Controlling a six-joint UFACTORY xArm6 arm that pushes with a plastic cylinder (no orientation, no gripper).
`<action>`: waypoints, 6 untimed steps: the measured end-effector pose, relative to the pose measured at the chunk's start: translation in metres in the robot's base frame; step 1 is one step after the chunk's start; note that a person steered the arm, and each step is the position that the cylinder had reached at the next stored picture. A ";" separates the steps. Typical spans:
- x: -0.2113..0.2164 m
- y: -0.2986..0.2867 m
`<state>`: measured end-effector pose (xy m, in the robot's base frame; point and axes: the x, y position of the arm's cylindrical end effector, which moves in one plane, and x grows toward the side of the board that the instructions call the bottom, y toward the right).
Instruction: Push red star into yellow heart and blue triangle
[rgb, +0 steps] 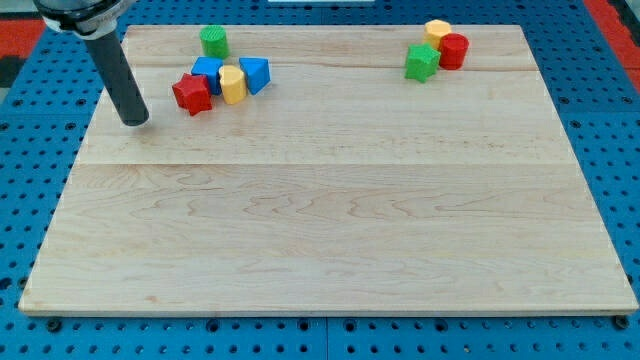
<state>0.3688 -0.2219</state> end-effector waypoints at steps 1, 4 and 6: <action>-0.015 0.031; -0.049 0.076; -0.069 0.046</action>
